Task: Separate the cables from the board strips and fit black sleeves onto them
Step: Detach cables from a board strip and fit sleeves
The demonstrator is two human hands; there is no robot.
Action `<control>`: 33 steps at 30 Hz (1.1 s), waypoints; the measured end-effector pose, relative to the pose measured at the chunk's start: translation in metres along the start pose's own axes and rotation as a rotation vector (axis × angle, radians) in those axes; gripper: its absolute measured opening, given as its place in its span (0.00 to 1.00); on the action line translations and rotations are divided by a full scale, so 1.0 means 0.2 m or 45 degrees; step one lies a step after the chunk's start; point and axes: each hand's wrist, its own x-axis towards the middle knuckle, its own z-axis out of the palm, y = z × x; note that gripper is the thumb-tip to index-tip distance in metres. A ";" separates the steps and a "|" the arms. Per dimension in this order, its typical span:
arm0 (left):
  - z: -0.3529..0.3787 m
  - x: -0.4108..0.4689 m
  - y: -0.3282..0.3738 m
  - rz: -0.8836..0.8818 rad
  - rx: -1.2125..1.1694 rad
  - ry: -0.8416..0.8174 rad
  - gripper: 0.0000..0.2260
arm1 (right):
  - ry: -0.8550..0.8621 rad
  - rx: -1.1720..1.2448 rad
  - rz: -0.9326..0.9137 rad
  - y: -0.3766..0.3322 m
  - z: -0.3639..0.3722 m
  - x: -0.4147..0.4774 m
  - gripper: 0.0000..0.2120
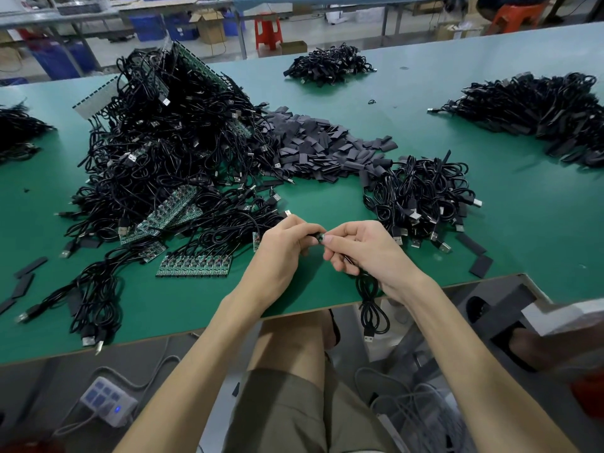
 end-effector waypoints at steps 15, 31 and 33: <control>0.01 -0.01 -0.01 -0.029 -0.052 0.045 0.13 | 0.050 0.012 -0.041 -0.01 0.02 -0.02 0.06; -0.01 -0.01 -0.03 -0.064 -0.292 0.120 0.06 | -0.048 0.122 -0.009 -0.05 0.03 -0.04 0.07; -0.01 -0.01 -0.03 -0.052 -0.274 0.120 0.06 | -0.056 0.122 -0.007 -0.05 0.02 -0.04 0.07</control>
